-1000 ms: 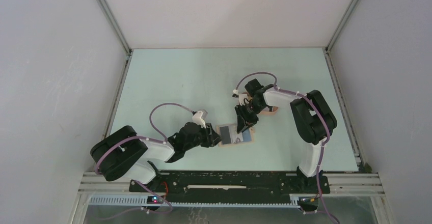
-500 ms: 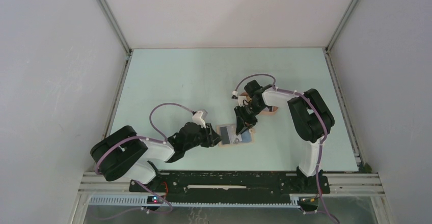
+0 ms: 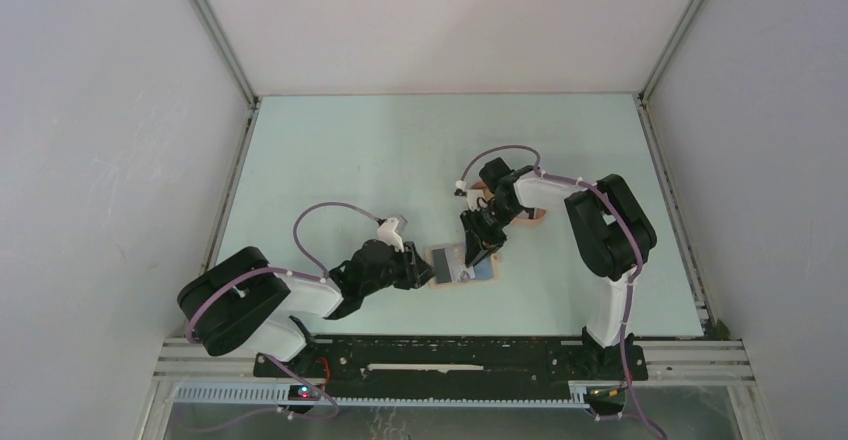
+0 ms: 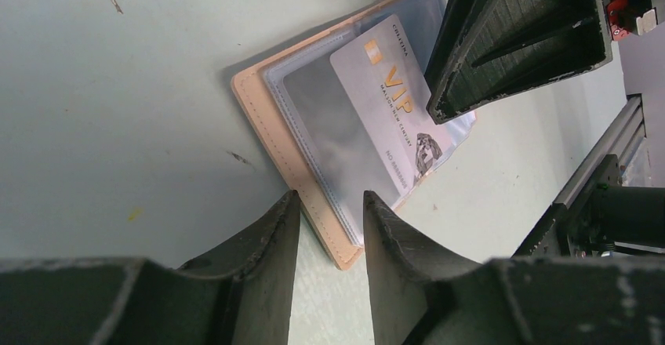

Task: Put the credit cards into the card holder
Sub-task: Insert the credit card into the card holder.

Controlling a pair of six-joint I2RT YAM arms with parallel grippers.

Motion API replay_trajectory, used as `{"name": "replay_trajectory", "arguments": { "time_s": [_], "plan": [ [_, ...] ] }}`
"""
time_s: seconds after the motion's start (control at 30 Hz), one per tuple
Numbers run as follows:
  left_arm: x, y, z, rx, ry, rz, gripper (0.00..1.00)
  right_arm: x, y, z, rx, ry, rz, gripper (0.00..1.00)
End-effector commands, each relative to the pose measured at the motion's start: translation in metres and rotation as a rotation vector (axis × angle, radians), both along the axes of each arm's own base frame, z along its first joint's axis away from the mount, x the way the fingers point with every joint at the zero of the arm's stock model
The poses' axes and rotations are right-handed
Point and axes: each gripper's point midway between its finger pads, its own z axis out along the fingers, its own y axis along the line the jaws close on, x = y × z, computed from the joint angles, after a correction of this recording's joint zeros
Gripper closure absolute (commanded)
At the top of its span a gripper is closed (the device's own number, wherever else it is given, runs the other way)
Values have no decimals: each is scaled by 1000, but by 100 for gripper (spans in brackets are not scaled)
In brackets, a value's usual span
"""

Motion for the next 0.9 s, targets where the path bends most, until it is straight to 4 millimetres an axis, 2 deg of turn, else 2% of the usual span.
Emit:
{"name": "replay_trajectory", "arguments": {
  "time_s": [0.0, 0.27, 0.5, 0.87],
  "plan": [
    [3, -7, 12, -39, -27, -15, 60, -2, 7, 7, 9, -28, 40, 67],
    [2, -11, 13, -58, -25, -31, 65, -9, 27, 15, 68, -5, 67, 71],
    [1, -14, 15, -69, -27, -39, 66, -4, 38, 14, 93, -12, 74, 71],
    [3, -15, 19, -82, -32, -37, 65, -3, 37, 14, 68, -37, 93, 67]
  ]
}}
